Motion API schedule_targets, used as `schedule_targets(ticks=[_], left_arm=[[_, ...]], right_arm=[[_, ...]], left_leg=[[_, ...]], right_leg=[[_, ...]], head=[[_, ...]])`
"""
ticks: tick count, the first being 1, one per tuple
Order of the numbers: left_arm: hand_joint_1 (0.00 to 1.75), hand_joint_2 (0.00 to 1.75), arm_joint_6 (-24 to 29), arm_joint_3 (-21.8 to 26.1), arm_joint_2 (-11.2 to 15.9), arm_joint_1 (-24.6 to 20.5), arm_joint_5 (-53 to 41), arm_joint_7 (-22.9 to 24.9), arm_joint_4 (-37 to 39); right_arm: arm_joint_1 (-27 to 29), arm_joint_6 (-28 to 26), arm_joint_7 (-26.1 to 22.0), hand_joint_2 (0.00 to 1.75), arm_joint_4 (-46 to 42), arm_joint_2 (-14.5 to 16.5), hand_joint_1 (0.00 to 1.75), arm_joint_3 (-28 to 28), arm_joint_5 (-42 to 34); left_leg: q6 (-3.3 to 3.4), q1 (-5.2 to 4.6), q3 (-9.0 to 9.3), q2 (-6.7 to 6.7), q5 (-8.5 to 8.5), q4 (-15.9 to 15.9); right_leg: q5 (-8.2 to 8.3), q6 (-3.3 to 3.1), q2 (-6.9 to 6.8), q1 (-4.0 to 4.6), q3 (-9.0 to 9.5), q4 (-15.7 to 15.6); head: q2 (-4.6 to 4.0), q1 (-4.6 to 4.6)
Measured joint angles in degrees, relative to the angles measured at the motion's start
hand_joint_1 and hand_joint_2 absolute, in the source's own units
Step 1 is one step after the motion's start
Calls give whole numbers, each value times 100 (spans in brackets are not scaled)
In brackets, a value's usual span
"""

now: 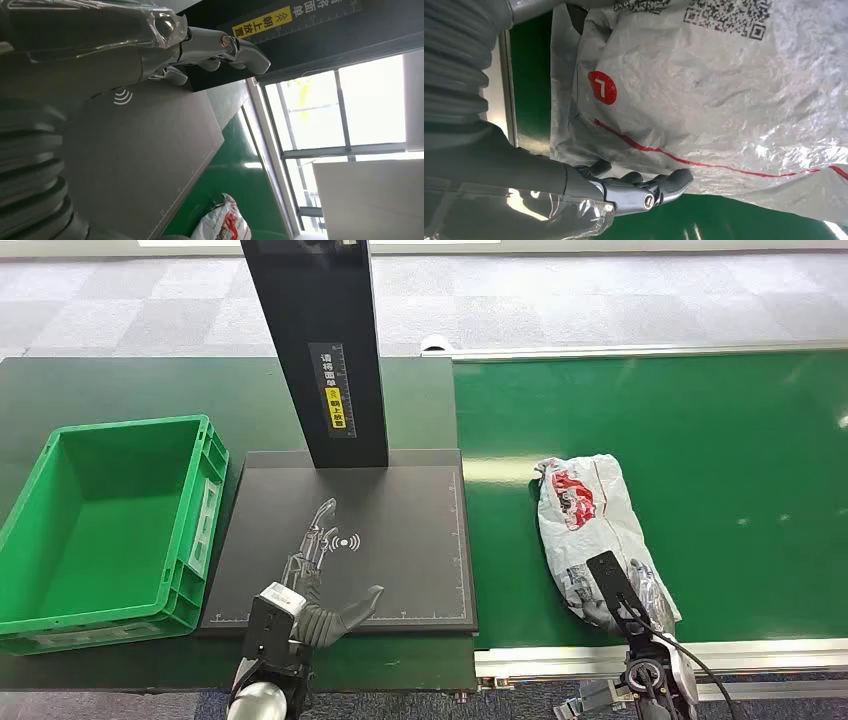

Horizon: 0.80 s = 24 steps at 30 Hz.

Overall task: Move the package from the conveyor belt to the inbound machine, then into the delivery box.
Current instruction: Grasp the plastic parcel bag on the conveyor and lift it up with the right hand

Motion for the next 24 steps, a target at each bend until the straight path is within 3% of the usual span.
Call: schedule_targets(ticks=[11,24], left_arm=[[0,175,-9,2,0,-3,-26,15,2],[0,175,-15,28,0,-1,-29,17,0]], right_arm=[[-150,425,-151,175,89,74,175,-106,443],[-150,512,-424,175,-132,255,175,-231,509]], left_leg=[[0,0,2,0,0,0],[0,0,1,0,0,0]], right_leg=[[0,0,0,0,1,0],[0,0,0,0,1,0]], head=[[0,-1],[0,1]])
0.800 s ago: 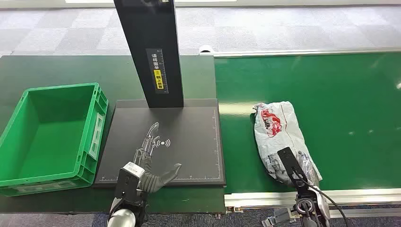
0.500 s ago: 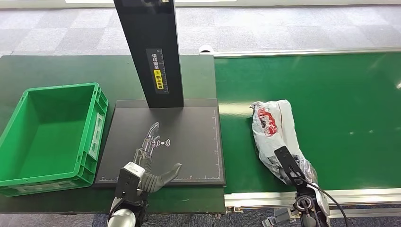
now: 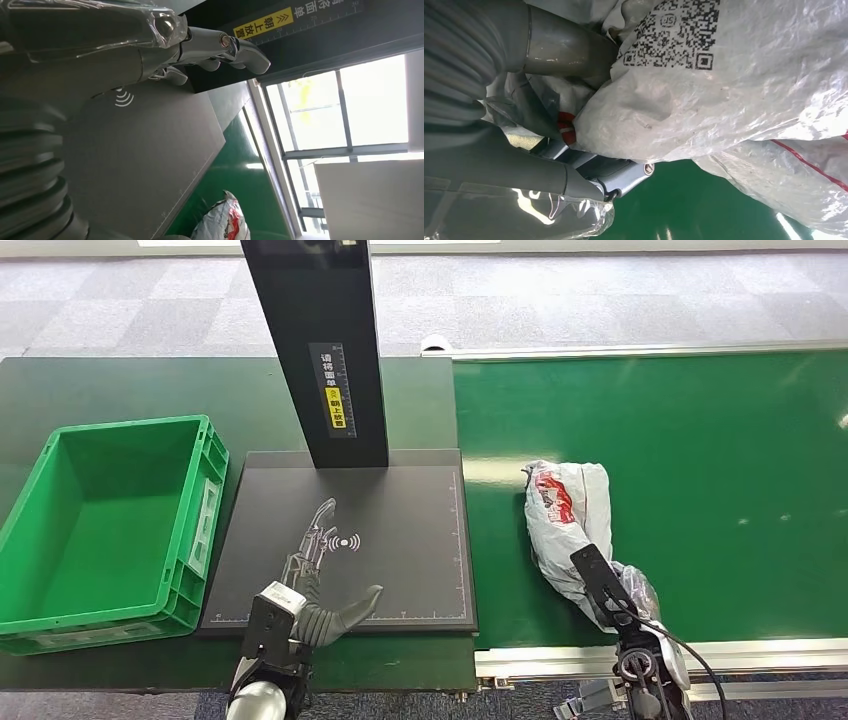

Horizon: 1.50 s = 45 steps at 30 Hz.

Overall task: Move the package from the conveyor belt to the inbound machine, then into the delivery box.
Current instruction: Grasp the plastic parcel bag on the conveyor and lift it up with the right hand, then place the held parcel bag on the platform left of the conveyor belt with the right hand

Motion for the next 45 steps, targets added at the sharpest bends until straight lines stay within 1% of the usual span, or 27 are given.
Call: schedule_targets(ticks=[4,8,10,13,15,17,22,29,31,34,37,41,45], left_arm=[[0,175,0,3,0,0,0,0,0],[0,175,0,5,0,1,0,0,-2],[0,175,5,11,0,6,0,0,-11],[0,175,44,32,0,30,2,0,-55],[0,175,69,44,0,42,10,-3,-79],[0,175,90,55,-1,47,17,-22,-87],[0,175,114,84,-15,47,17,-83,-86],[0,175,114,107,-26,31,17,-93,-84],[0,175,113,108,-26,21,17,-101,-80],[0,175,102,108,-26,12,17,-126,-66],[0,175,65,107,-26,-6,27,-175,-32],[0,175,48,110,-26,-68,137,-237,42],[0,175,53,126,-26,-109,236,-284,116]], right_arm=[[2,-1,-30,175,-27,21,175,-5,1],[22,-69,-266,175,-127,41,175,-28,-62],[48,-279,-512,175,-255,63,175,-75,-178],[113,-714,-1016,175,-634,126,175,-157,-522],[193,-826,-1291,175,-1022,182,175,-174,-766],[300,-844,-1462,175,-1431,241,175,-141,-859],[580,-1013,-1618,175,-2288,346,175,171,-725],[779,-1015,-1772,175,-2895,396,175,505,-740],[832,-927,-1780,175,-3042,399,175,681,-770],[911,-624,-1780,175,-3148,397,175,982,-802],[980,-205,-1901,175,-3156,391,175,1339,-845],[1072,491,-2149,175,-3154,382,175,1891,-1199],[1142,867,-2185,175,-3158,362,175,2413,-1356]], left_leg=[[0,0,0,0,0,0],[0,0,0,-1,0,0],[0,0,-1,-1,0,0],[0,0,-1,0,0,0],[0,0,-1,0,0,0],[0,0,-1,0,0,0],[0,0,0,1,0,0],[1,0,0,2,1,0],[1,0,0,2,1,0],[0,0,0,1,0,0],[0,1,-1,2,1,-1],[0,1,0,1,1,-1],[0,1,-1,2,1,-1]], right_leg=[[0,0,0,0,0,0],[0,0,0,0,0,0],[0,0,0,0,-1,0],[0,0,0,0,-1,1],[0,0,0,0,-1,1],[0,0,0,0,-1,1],[0,0,1,0,-1,0],[0,0,1,0,0,0],[0,0,1,0,-1,0],[0,0,1,1,-2,1],[0,-1,1,2,-2,1],[0,-1,1,2,-1,1],[0,-1,1,1,-1,1]], head=[[0,-1],[0,-1],[0,-1],[0,-1],[0,-1],[0,-1],[0,-2],[0,0],[0,-1],[0,-1],[0,-1],[0,0],[0,0]])
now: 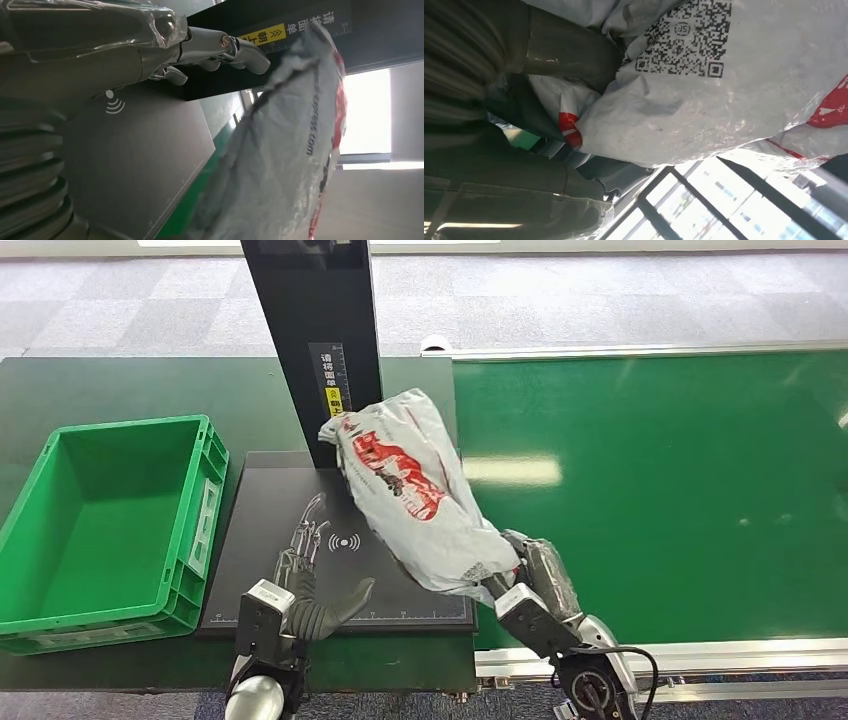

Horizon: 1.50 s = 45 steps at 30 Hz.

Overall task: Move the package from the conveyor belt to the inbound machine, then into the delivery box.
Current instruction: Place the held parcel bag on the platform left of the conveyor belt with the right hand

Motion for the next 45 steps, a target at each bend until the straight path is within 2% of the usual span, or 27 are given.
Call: schedule_targets(ticks=[6,10,19,24,27,30,36,45], left_arm=[[0,175,37,12,0,-28,70,-7,31],[0,175,78,12,0,-30,89,-7,44],[0,175,177,12,0,-27,127,30,48],[0,175,212,13,-3,-27,150,39,48],[0,175,459,30,-35,-26,265,-65,37],[0,175,696,92,-78,-22,571,-248,-31],[0,175,734,157,-90,-20,843,-335,-142],[0,175,841,140,-80,-27,1093,-435,-141]], right_arm=[[2,150,132,175,92,-21,175,485,-47],[-19,176,528,175,316,-2,175,619,-75],[-152,-626,1308,175,783,22,175,563,362],[-166,-694,1421,175,853,40,175,487,476],[-155,-696,1483,175,884,49,175,461,514],[-106,-693,1419,175,891,51,175,434,499],[-50,-564,1142,175,892,50,175,425,309],[-104,267,556,175,1081,50,175,417,-600]], left_leg=[[0,0,-1,0,0,0],[0,0,-1,-1,0,0],[0,0,-1,-1,0,0],[0,0,-1,-1,0,0],[0,0,-1,-1,0,0],[0,0,-1,-1,0,0],[0,0,-1,0,0,0],[0,0,-1,0,0,0]], right_leg=[[0,0,0,0,0,0],[0,0,-1,0,0,0],[0,0,0,0,0,0],[0,0,0,0,-1,0],[0,0,0,0,-1,0],[0,0,0,0,0,0],[0,0,0,0,0,0],[0,0,0,0,0,0]], head=[[0,1],[0,0],[0,0],[0,0],[0,0],[0,0],[0,-1],[0,-1]])
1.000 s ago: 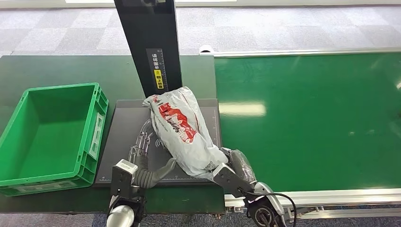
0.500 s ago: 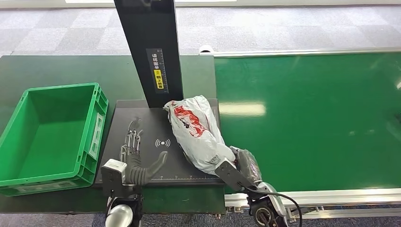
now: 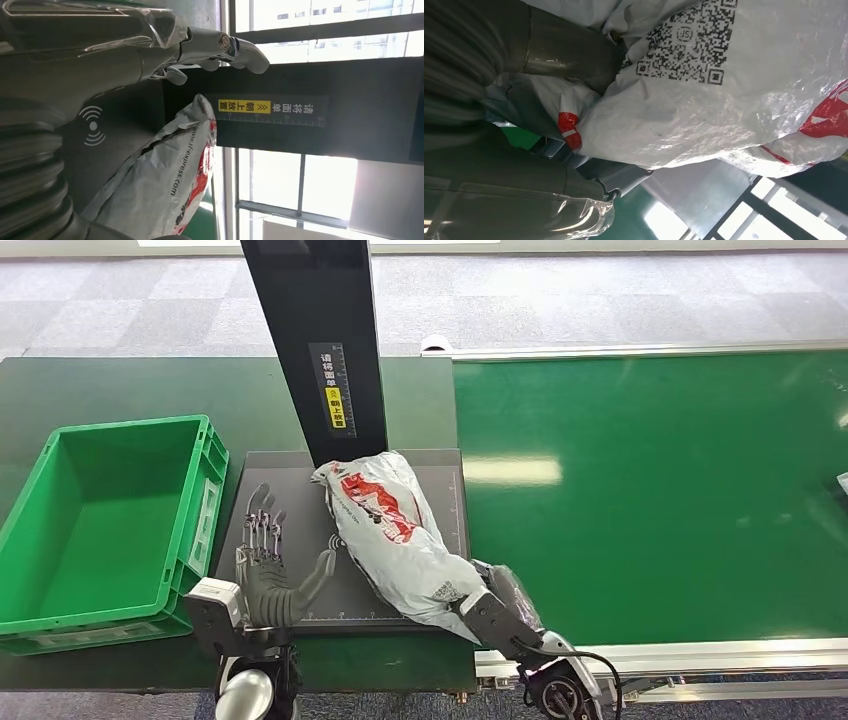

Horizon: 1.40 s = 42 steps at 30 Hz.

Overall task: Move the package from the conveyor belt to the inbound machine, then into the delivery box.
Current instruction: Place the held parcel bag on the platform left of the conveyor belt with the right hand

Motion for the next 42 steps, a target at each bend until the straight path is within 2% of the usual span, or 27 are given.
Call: schedule_targets(ticks=[4,18,19,22,23,29,33,42], left_arm=[[0,175,2,-18,13,-6,26,-2,23],[0,175,4,-70,26,-15,108,-22,62],[0,175,4,-70,31,-14,118,-27,62],[0,175,7,-72,54,-12,135,-33,62],[0,175,10,-73,62,-10,139,-33,61],[0,175,91,-66,92,16,221,-50,45],[0,175,273,-9,69,76,513,-187,-75],[0,175,357,61,62,93,730,-284,-178]], right_arm=[[-47,405,-216,175,95,-7,175,0,-368],[-141,405,-260,175,291,-32,171,-2,-382],[-158,376,-262,175,306,-36,140,-2,-356],[-227,233,-241,175,358,-49,13,8,-212],[-253,164,-221,175,376,-55,0,18,-138],[-341,-483,0,175,419,-80,0,91,433],[-327,-935,-116,175,331,-83,0,105,718],[-176,-1180,-549,175,-143,-84,0,67,475]], left_leg=[[0,0,0,-1,0,0],[0,0,0,0,0,0],[0,0,0,0,0,0],[0,0,0,0,0,0],[0,0,0,0,0,0],[0,0,0,-1,0,0],[0,0,0,-1,0,0],[0,0,2,0,0,0]], right_leg=[[0,0,0,0,0,0],[0,0,0,0,0,0],[0,0,0,0,0,0],[0,0,0,0,1,0],[0,0,0,0,1,0],[0,0,0,0,1,1],[0,0,0,0,0,0],[0,0,0,0,1,0]], head=[[0,1],[0,1],[0,1],[0,1],[0,1],[0,1],[0,0],[0,1]])
